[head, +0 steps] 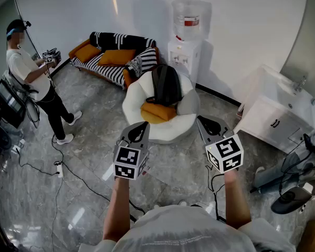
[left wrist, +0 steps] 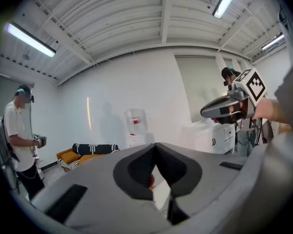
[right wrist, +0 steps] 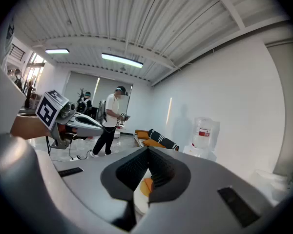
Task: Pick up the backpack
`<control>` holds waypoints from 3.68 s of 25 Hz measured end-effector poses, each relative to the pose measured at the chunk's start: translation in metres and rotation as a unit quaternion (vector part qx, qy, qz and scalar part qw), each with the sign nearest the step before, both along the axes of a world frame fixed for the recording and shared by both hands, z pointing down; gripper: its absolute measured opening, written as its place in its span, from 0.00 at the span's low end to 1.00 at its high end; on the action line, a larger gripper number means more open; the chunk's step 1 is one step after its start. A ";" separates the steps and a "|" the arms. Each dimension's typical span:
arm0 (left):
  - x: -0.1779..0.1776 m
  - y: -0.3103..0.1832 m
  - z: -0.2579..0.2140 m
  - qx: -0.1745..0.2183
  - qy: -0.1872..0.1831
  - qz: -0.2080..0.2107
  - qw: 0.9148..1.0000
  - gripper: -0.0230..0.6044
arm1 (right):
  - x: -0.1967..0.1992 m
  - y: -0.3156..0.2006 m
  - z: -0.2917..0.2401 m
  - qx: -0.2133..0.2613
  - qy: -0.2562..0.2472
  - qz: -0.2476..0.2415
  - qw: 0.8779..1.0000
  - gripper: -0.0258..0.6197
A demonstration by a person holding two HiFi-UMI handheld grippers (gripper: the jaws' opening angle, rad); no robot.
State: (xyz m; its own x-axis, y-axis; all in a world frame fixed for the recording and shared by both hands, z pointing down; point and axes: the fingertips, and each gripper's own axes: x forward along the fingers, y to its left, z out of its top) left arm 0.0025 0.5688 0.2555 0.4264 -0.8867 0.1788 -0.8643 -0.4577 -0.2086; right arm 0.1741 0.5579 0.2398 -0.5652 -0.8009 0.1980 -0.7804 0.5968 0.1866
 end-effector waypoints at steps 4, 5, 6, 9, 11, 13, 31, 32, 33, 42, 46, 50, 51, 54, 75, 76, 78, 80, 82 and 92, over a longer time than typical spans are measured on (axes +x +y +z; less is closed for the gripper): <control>0.004 0.002 -0.001 -0.001 0.001 -0.002 1.000 0.07 | 0.004 0.001 -0.001 0.005 0.006 0.001 1.000 0.04; 0.005 0.001 0.000 -0.001 0.001 -0.004 1.000 0.07 | 0.005 0.001 -0.001 0.007 0.004 0.001 1.000 0.04; 0.005 0.000 0.000 -0.002 0.001 -0.005 1.000 0.07 | 0.006 0.000 -0.002 0.007 -0.001 0.000 1.000 0.04; 0.010 0.000 0.006 -0.009 -0.001 -0.007 1.000 0.07 | 0.011 -0.001 0.002 -0.003 -0.020 -0.004 1.000 0.04; 0.015 0.001 0.010 -0.012 -0.004 -0.008 1.000 0.07 | 0.015 -0.002 0.007 -0.010 -0.022 -0.005 1.000 0.04; 0.019 0.001 0.010 -0.013 -0.004 -0.010 1.000 0.07 | 0.019 -0.003 0.009 -0.011 -0.019 -0.006 1.000 0.04; 0.072 0.000 0.025 -0.019 0.001 -0.045 0.999 0.07 | 0.064 -0.007 0.018 -0.016 -0.042 -0.076 0.996 0.04; 0.074 -0.003 0.025 -0.019 0.000 -0.046 0.999 0.07 | 0.065 -0.009 0.019 -0.020 -0.042 -0.078 0.996 0.04; 0.075 -0.006 0.025 -0.020 -0.001 -0.046 0.999 0.07 | 0.067 -0.011 0.020 -0.022 -0.042 -0.078 0.996 0.04; 0.079 -0.039 0.034 -0.028 0.002 -0.037 0.999 0.07 | 0.075 -0.040 0.027 -0.037 -0.034 -0.070 0.996 0.04; 0.072 -0.064 0.040 -0.031 0.010 -0.033 0.999 0.07 | 0.070 -0.063 0.029 -0.030 -0.038 -0.061 0.997 0.04; 0.064 -0.100 0.047 -0.033 0.016 -0.028 0.999 0.07 | 0.062 -0.095 0.035 -0.029 -0.037 -0.054 0.997 0.04; 0.060 -0.110 0.049 -0.034 0.016 -0.027 0.999 0.07 | 0.058 -0.105 0.037 -0.030 -0.035 -0.052 0.998 0.04; 0.046 -0.143 0.054 -0.040 0.014 -0.024 0.999 0.07 | 0.044 -0.138 0.039 -0.032 -0.037 -0.049 0.998 0.04; -0.024 -0.333 0.061 -0.066 0.016 0.007 0.998 0.07 | -0.044 -0.321 0.030 -0.058 -0.058 -0.031 0.996 0.04; -0.026 -0.338 0.062 -0.068 0.017 0.008 0.998 0.07 | -0.048 -0.326 0.032 -0.063 -0.056 -0.033 0.996 0.04; -0.031 -0.349 0.065 -0.070 0.019 0.008 0.997 0.07 | -0.054 -0.335 0.037 -0.069 -0.050 -0.035 0.996 0.04; -0.038 -0.361 0.066 -0.072 0.021 0.008 0.997 0.07 | -0.061 -0.346 0.040 -0.070 -0.047 -0.031 0.996 0.04; -0.048 -0.371 0.069 -0.074 0.023 0.006 0.997 0.07 | -0.067 -0.359 0.044 -0.070 -0.047 -0.025 0.996 0.04; -0.084 -0.417 0.089 -0.095 0.033 0.000 0.995 0.07 | -0.089 -0.396 0.063 -0.103 -0.037 -0.019 0.994 0.04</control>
State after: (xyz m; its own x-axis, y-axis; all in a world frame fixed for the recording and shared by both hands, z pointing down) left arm -0.0817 0.1522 0.3450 0.4435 -0.8389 0.3155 -0.8727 -0.4843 -0.0612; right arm 0.0848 0.1620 0.3024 -0.6129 -0.7260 0.3117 -0.7641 0.6451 0.0000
